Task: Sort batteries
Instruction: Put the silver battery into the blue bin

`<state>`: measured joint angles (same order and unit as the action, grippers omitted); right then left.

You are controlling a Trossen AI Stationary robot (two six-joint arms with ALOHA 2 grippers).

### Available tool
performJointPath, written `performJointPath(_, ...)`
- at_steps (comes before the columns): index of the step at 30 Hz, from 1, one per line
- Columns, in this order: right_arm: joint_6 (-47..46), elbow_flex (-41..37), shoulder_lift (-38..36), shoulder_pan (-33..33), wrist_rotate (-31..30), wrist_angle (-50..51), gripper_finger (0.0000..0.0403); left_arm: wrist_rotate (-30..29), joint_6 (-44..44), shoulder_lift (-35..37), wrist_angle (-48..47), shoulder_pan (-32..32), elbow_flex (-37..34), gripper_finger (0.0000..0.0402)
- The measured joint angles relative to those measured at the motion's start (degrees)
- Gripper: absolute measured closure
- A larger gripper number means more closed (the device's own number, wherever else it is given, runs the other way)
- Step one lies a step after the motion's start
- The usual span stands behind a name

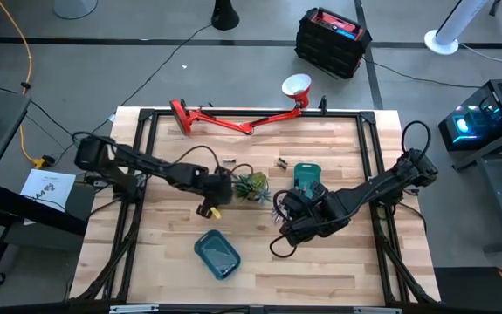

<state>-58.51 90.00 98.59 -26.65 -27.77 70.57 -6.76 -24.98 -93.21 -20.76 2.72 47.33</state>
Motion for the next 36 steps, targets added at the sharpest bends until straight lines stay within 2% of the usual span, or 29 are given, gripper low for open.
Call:
performJointPath(5,-2.31,0.00,0.00,0.04,-0.66,-0.07,0.0403,-3.79,-6.90,-4.48,3.13,-1.93,2.22,0.0172)
performJointPath(9,-4.20,0.00,0.00,0.04,-0.68,-0.22,0.0403,3.73,-7.19,-8.17,-0.10,-4.71,5.69,0.0194)
performJointPath(11,-4.67,0.00,0.00,0.04,-0.69,-0.26,0.0403,5.57,-7.03,-10.00,-3.08,-5.27,7.11,0.0226)
performJointPath(14,-5.84,0.00,0.00,0.04,-0.84,-0.37,0.0403,6.86,-5.70,-11.71,-8.35,-5.33,8.76,0.0310)
performJointPath(16,-5.98,0.00,0.00,0.04,-1.03,-0.50,0.0403,8.50,-1.88,-11.89,-11.44,-5.38,10.01,0.0367)
performJointPath(17,-5.98,0.00,0.00,0.04,-1.13,-0.48,0.0403,9.15,0.86,-11.44,-13.28,-5.41,10.60,0.0374)
performJointPath(21,-5.92,0.00,0.00,0.04,-2.06,-0.50,0.0403,7.84,8.54,-6.78,-20.29,-5.16,11.88,0.0371)
performJointPath(24,-5.71,0.00,0.00,0.04,-2.21,-0.47,0.0403,6.44,13.49,0.45,-19.69,-5.16,13.34,0.0372)
performJointPath(27,-5.47,0.00,0.00,0.04,-2.23,0.18,0.0403,6.49,20.17,7.56,-23.58,-3.71,12.85,0.0372)
performJointPath(31,-4.29,0.00,0.02,0.04,-2.25,0.19,0.0403,7.78,28.27,15.07,-23.11,2.91,13.16,0.0372)
performJointPath(36,-2.30,0.00,0.02,0.04,-2.19,0.53,0.0403,8.15,36.77,14.13,-20.72,16.80,13.14,0.0372)
